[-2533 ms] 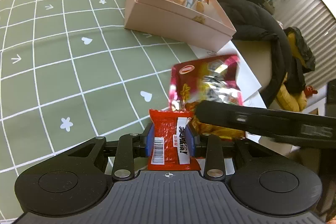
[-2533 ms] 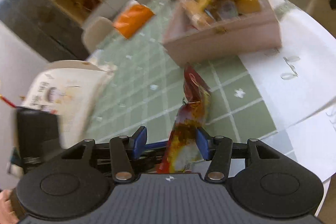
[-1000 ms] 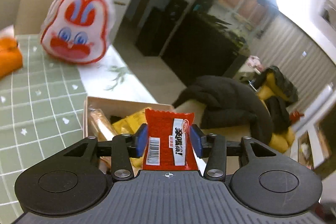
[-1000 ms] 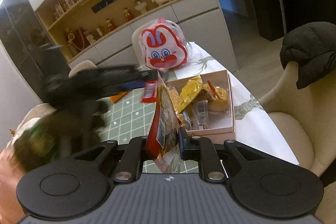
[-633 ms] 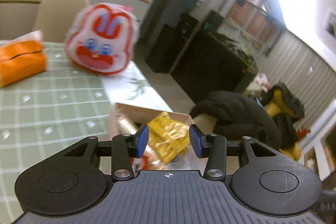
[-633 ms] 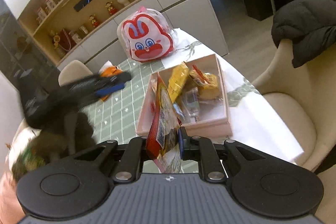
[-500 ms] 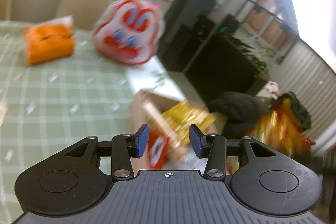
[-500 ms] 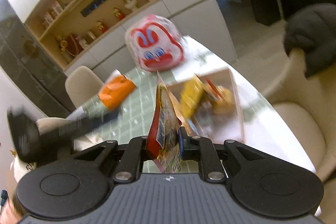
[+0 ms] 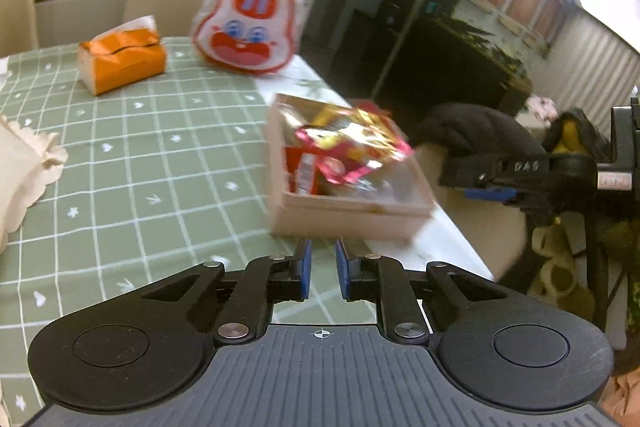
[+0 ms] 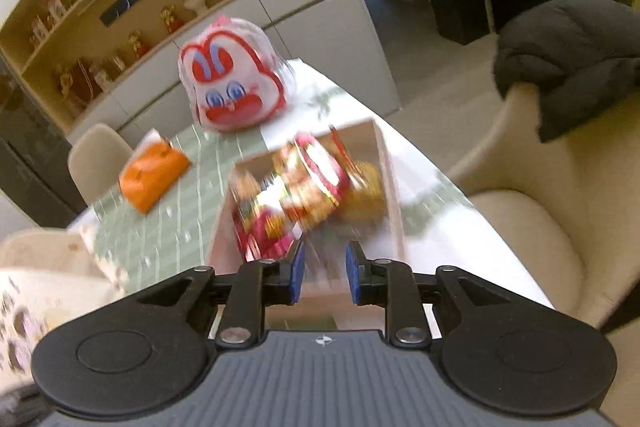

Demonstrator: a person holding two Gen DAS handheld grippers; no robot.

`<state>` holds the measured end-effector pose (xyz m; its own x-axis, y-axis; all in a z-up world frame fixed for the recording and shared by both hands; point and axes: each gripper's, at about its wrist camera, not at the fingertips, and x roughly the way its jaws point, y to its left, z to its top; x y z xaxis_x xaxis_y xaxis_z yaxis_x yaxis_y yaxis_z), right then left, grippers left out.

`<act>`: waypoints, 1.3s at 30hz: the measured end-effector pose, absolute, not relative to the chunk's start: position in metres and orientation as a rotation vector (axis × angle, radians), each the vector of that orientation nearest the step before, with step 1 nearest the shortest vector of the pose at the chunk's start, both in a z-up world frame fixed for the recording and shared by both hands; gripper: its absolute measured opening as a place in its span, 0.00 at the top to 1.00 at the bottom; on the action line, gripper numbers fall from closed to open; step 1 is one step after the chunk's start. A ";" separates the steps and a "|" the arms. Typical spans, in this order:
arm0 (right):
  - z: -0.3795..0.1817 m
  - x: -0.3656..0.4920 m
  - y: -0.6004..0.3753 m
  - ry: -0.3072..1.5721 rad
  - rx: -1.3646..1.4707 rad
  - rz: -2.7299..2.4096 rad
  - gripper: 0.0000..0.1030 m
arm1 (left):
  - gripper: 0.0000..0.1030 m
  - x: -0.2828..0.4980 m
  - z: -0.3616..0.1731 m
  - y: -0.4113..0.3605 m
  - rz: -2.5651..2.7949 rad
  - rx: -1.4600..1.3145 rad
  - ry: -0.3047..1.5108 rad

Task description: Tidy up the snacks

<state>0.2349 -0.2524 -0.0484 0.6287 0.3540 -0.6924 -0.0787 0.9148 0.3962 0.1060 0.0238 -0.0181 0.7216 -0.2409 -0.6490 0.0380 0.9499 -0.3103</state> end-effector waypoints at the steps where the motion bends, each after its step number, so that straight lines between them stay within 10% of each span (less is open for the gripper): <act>1: -0.046 0.221 -0.253 0.859 0.320 0.245 0.68 | 0.83 0.101 -0.015 0.015 -0.153 -0.267 0.755; 5: -0.028 0.160 -0.247 0.814 0.198 0.242 0.34 | 0.83 0.082 -0.005 -0.015 -0.119 -0.220 0.760; 39: -0.009 0.071 -0.224 0.864 0.078 0.294 0.29 | 0.83 0.042 0.015 -0.056 -0.119 -0.125 0.805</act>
